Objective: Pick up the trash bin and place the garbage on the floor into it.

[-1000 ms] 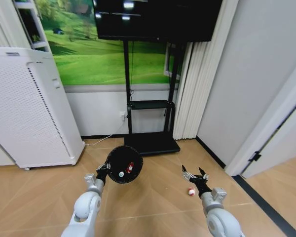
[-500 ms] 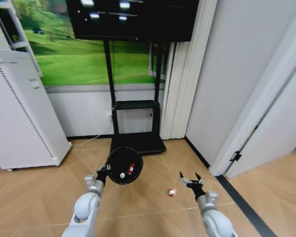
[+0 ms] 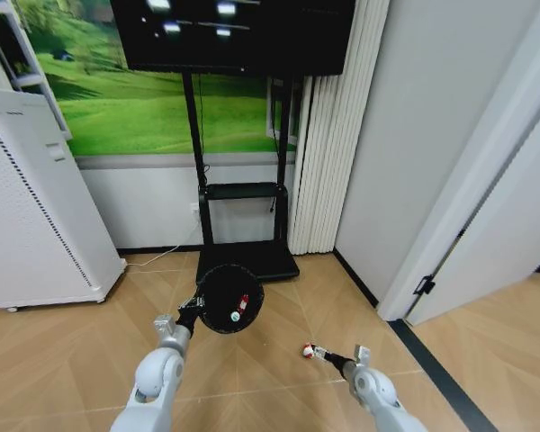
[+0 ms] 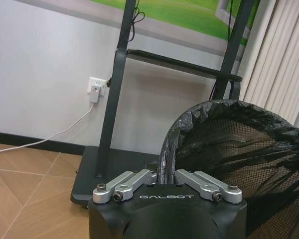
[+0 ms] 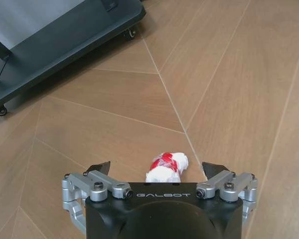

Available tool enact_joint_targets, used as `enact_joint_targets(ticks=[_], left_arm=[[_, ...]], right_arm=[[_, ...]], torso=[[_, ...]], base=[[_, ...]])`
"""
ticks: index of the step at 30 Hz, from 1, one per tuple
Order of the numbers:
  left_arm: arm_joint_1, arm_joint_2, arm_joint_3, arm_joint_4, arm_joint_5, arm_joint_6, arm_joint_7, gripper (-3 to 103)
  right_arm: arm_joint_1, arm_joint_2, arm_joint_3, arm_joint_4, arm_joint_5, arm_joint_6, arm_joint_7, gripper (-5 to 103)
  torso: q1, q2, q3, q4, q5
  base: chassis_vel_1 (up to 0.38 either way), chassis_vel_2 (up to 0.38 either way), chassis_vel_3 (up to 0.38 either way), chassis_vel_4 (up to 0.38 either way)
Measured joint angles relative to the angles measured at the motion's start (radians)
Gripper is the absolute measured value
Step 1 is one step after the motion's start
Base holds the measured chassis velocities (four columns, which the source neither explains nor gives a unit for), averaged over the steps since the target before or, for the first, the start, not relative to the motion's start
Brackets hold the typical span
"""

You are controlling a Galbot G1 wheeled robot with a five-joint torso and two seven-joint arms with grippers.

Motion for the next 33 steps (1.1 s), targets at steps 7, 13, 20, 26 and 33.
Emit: enact_joint_targets(ticks=[7, 13, 20, 26, 33], left_arm=[[0.036, -0.006, -0.005, -0.045, 0.008, 0.004, 0.007, 3], [0.05, -0.016, -0.004, -0.051, 0.027, 0.014, 0.017, 3], [0.061, -0.023, 0.001, -0.056, 0.045, 0.021, 0.034, 3], [0.055, -0.018, 0.006, -0.052, 0.045, 0.021, 0.039, 3], [0.055, -0.009, -0.004, -0.052, 0.042, 0.021, 0.046, 3]], right_arm=[[0.105, 0.026, -0.071, -0.107, -0.045, -0.012, -0.041, 100], [0.111, 0.023, -0.09, -0.165, -0.278, 0.053, -0.209, 100], [0.161, 0.051, -0.11, -0.275, -0.443, 0.098, -0.276, 100], [0.18, 0.073, -0.106, -0.295, -0.432, 0.089, -0.25, 100], [0.198, 0.091, -0.113, -0.318, -0.426, 0.087, -0.226, 100]], torso=[[0.0, 0.0, 0.0, -0.0003, 0.0001], [0.0, 0.0, 0.0, -0.0005, 0.0], [0.0, 0.0, 0.0, -0.0002, 0.0001], [0.0, 0.0, 0.0, -0.0002, 0.0001], [0.0, 0.0, 0.0, -0.0002, 0.0]], base=[[0.0, 0.0, 0.0, 0.0], [0.0, 0.0, 0.0, 0.0], [0.0, 0.0, 0.0, 0.0], [0.0, 0.0, 0.0, 0.0], [0.0, 0.0, 0.0, 0.0]])
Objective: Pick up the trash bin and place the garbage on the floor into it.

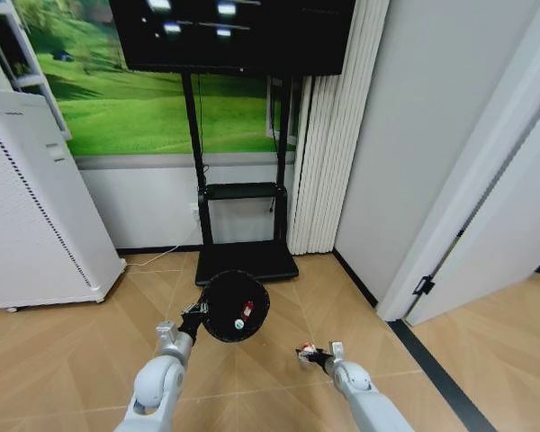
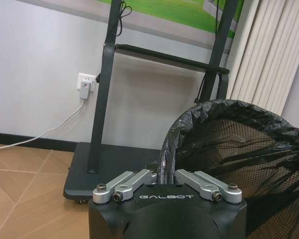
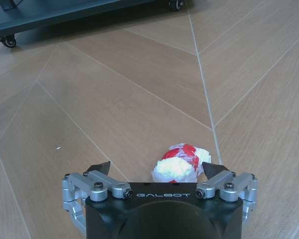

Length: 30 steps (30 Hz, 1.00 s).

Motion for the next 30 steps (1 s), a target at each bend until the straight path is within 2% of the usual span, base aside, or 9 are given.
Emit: enact_joint_targets(ticks=[11, 13, 15, 18, 23, 24, 25, 26, 30], left_arm=[[-0.017, 0.005, 0.002, 0.007, -0.008, 0.0, 0.0, 3], [-0.018, 0.008, 0.001, 0.008, -0.009, 0.0, 0.003, 3], [-0.018, 0.009, 0.001, 0.01, -0.009, 0.0, 0.004, 3], [-0.02, 0.011, 0.0, 0.012, -0.01, -0.001, 0.006, 3], [-0.023, 0.011, 0.0, 0.015, -0.01, -0.001, 0.008, 3], [-0.023, 0.011, 0.0, 0.016, -0.01, -0.001, 0.008, 3], [-0.023, 0.011, 0.0, 0.017, -0.01, -0.002, 0.008, 3], [-0.023, 0.011, -0.001, 0.017, -0.01, -0.003, 0.008, 3], [-0.022, 0.013, -0.006, 0.018, -0.011, -0.005, 0.01, 3]], right_arm=[[0.032, 0.026, -0.019, -0.06, -0.023, 0.008, 0.021, 101], [0.039, 0.035, -0.016, -0.076, -0.04, 0.023, 0.029, 86], [0.04, 0.036, -0.016, -0.076, -0.042, 0.025, 0.031, 86], [0.04, 0.038, -0.014, -0.076, -0.045, 0.026, 0.037, 70], [0.04, 0.044, -0.01, -0.081, -0.043, 0.029, 0.048, 64], [0.041, 0.045, -0.009, -0.081, -0.042, 0.029, 0.05, 53], [0.041, 0.048, -0.006, -0.082, -0.04, 0.031, 0.057, 53], [0.04, 0.049, -0.004, -0.082, -0.039, 0.032, 0.061, 42], [0.028, 0.054, 0.01, -0.068, -0.032, 0.033, 0.08, 26]], torso=[[0.0, 0.0, 0.0, -0.0001, 0.0], [0.0, 0.0, 0.0, -0.0001, 0.0], [0.0, 0.0, 0.0, 0.0, 0.0], [0.0, 0.0, 0.0, -0.0001, 0.0], [0.0, 0.0, 0.0, -0.0001, 0.0001], [0.0, 0.0, 0.0, -0.0001, 0.0], [0.0, 0.0, 0.0, -0.0001, 0.0], [0.0, 0.0, 0.0, 0.0, 0.0], [0.0, 0.0, 0.0, 0.0, 0.0001]], base=[[0.0, 0.0, 0.0, 0.0], [0.0, 0.0, 0.0, 0.0], [0.0, 0.0, 0.0, 0.0], [0.0, 0.0, 0.0, 0.0], [0.0, 0.0, 0.0, 0.0], [0.0, 0.0, 0.0, 0.0], [0.0, 0.0, 0.0, 0.0], [0.0, 0.0, 0.0, 0.0], [0.0, 0.0, 0.0, 0.0]])
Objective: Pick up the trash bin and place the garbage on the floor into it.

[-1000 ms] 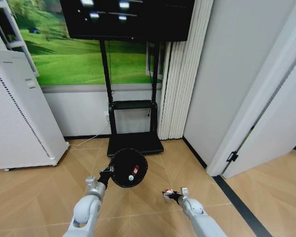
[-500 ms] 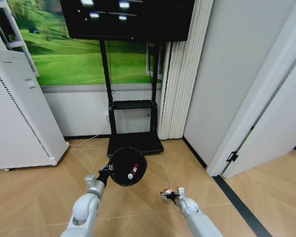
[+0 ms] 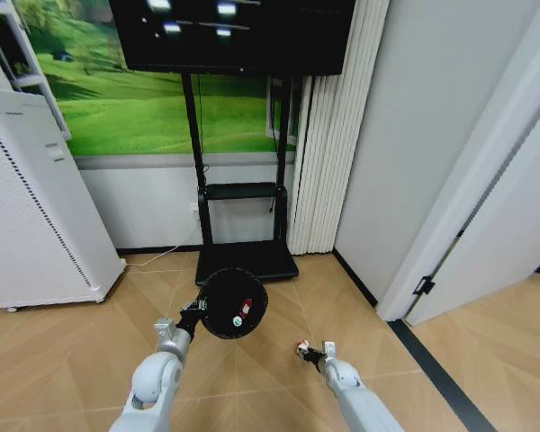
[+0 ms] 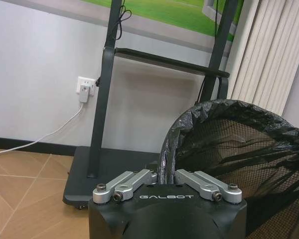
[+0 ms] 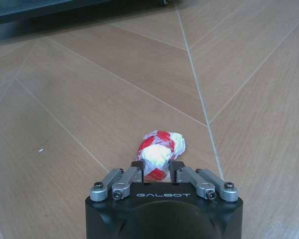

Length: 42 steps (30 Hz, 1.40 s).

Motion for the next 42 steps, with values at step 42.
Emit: enact_joint_targets(ticks=[42], left_arm=[[-0.258, -0.085, 0.224, 0.393, -0.091, 0.023, -0.142, 3]], right_arm=[[-0.261, -0.155, 0.094, 0.908, 0.166, -0.005, 0.038, 14]], torso=[[0.0, 0.0, 0.0, -0.0003, 0.0]], base=[[0.0, 0.0, 0.0, 0.0]])
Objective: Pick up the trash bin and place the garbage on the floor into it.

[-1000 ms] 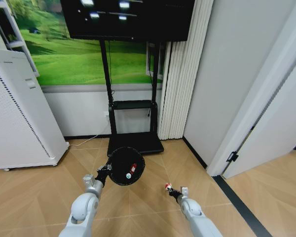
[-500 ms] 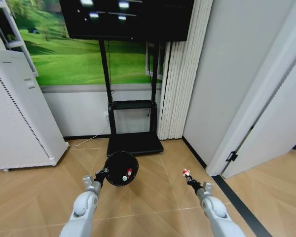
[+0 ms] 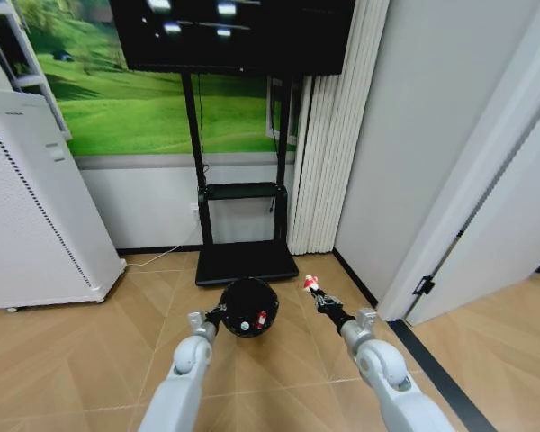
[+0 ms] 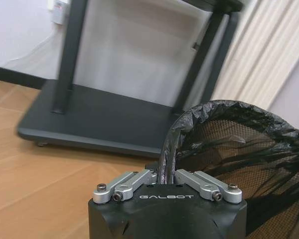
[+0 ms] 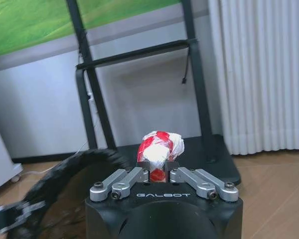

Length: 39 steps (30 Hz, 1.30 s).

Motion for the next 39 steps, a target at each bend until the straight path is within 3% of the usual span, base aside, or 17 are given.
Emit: enact_joint_targets(ticks=[8, 10, 13, 17, 19, 23, 25, 27, 28, 31, 39], left_arm=[[-0.031, -0.032, 0.037, 0.024, 0.015, -0.001, -0.015, 3], [-0.033, -0.032, 0.038, 0.023, 0.015, -0.001, -0.016, 3], [-0.032, -0.028, 0.035, 0.014, 0.015, -0.001, -0.017, 3], [-0.026, -0.029, 0.026, 0.013, 0.019, -0.001, -0.016, 3], [-0.024, -0.032, 0.024, 0.013, 0.022, -0.001, -0.015, 3], [-0.023, -0.034, 0.018, 0.009, 0.025, -0.001, -0.014, 3], [-0.022, -0.033, 0.013, 0.005, 0.029, -0.002, -0.013, 3], [-0.013, -0.025, -0.004, -0.007, 0.051, -0.007, -0.005, 3], [-0.013, -0.025, -0.004, -0.007, 0.051, -0.007, -0.005, 3], [0.04, 0.008, -0.062, -0.047, 0.129, -0.036, 0.023, 3], [0.127, 0.067, -0.143, -0.179, 0.101, -0.036, 0.019, 3]], right_arm=[[0.025, -0.007, -0.114, -0.047, -0.075, 0.003, 0.009, 14], [0.034, -0.001, -0.126, -0.061, -0.082, 0.003, 0.016, 19], [0.05, 0.004, -0.144, -0.083, -0.086, 0.002, 0.035, 35], [0.045, 0.001, -0.145, -0.077, -0.083, -0.001, 0.044, 45], [0.039, 0.0, -0.14, -0.064, -0.083, -0.003, 0.056, 57], [0.02, -0.007, -0.106, -0.022, -0.073, -0.002, 0.078, 73], [0.015, -0.007, -0.092, -0.008, -0.068, -0.002, 0.087, 73], [0.004, -0.001, -0.055, 0.017, -0.054, -0.001, 0.118, 84], [0.004, -0.001, -0.055, 0.017, -0.054, -0.001, 0.118, 84], [-0.041, 0.024, 0.04, 0.037, -0.049, 0.004, 0.119, 98], [-0.118, 0.061, 0.128, 0.013, -0.112, 0.04, 0.112, 100]], torso=[[0.0, 0.0, 0.0, 0.0003, 0.0], [0.0, 0.0, 0.0, 0.0003, 0.0001], [0.0, 0.0, 0.0, 0.0004, 0.0], [0.0, 0.0, 0.0, 0.0004, -0.0001], [0.0, 0.0, 0.0, 0.0004, -0.0001], [0.0, 0.0, 0.0, 0.0001, -0.0001], [0.0, 0.0, 0.0, 0.0, -0.0001], [0.0, 0.0, 0.0, 0.0, -0.0003], [0.0, 0.0, 0.0, 0.0, -0.0003], [0.0, 0.0, 0.0, 0.0006, -0.0003], [0.0, 0.0, 0.0, 0.0004, -0.0001]], base=[[0.0, 0.0, 0.0, 0.0], [0.0, 0.0, 0.0, 0.0], [0.0, 0.0, 0.0, 0.0], [0.0, 0.0, 0.0, 0.0], [0.0, 0.0, 0.0, 0.0], [0.0, 0.0, 0.0, 0.0], [0.0, 0.0, 0.0, 0.0], [0.0, 0.0, 0.0, 0.0], [0.0, 0.0, 0.0, 0.0], [0.0, 0.0, 0.0, 0.0], [0.0, 0.0, 0.0, 0.0]])
